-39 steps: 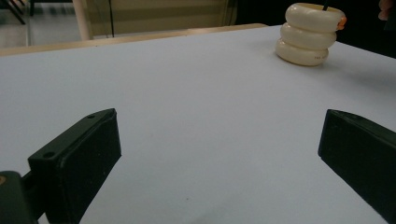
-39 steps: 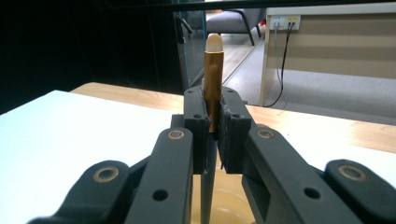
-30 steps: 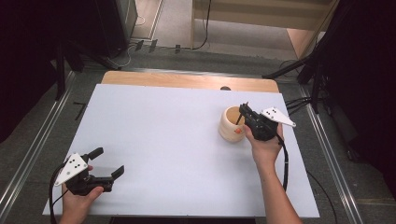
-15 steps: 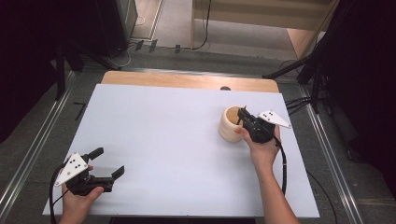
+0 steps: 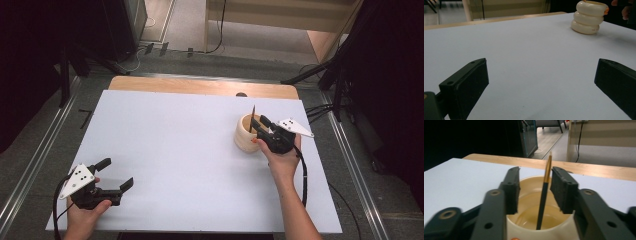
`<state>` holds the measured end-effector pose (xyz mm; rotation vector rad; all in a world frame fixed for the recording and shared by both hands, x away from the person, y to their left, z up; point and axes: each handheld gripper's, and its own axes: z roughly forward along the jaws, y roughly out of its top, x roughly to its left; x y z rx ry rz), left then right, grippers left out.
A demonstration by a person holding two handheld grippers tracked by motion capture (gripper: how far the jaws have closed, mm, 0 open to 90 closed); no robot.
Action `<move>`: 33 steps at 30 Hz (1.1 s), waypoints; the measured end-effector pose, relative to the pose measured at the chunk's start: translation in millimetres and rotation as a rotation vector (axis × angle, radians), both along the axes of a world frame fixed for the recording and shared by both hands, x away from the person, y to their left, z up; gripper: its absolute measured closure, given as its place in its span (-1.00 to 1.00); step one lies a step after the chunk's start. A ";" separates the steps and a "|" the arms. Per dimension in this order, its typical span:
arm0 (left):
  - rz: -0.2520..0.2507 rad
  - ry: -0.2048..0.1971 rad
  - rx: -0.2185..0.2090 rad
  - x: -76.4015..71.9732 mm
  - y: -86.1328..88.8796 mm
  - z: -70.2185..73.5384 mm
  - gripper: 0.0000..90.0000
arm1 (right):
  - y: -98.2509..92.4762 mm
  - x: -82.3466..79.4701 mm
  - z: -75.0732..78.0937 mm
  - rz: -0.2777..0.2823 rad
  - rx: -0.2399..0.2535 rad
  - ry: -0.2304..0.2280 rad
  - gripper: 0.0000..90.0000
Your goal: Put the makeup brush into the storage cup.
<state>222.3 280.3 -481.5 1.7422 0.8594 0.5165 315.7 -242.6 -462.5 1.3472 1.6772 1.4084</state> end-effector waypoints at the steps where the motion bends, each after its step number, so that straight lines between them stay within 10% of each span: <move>1: -0.001 0.000 0.000 -0.1 0.0 0.1 -1.00 | -0.7 -0.3 0.6 -0.001 0.000 -0.007 0.20; 8: -0.001 0.001 -0.001 0.1 0.3 0.0 -1.00 | -6.3 -3.6 2.8 -0.003 0.004 -0.014 -0.12; 33: -0.008 0.000 0.003 0.2 -0.8 -0.5 -1.00 | -8.6 -32.3 3.0 0.076 -0.075 -0.036 -0.34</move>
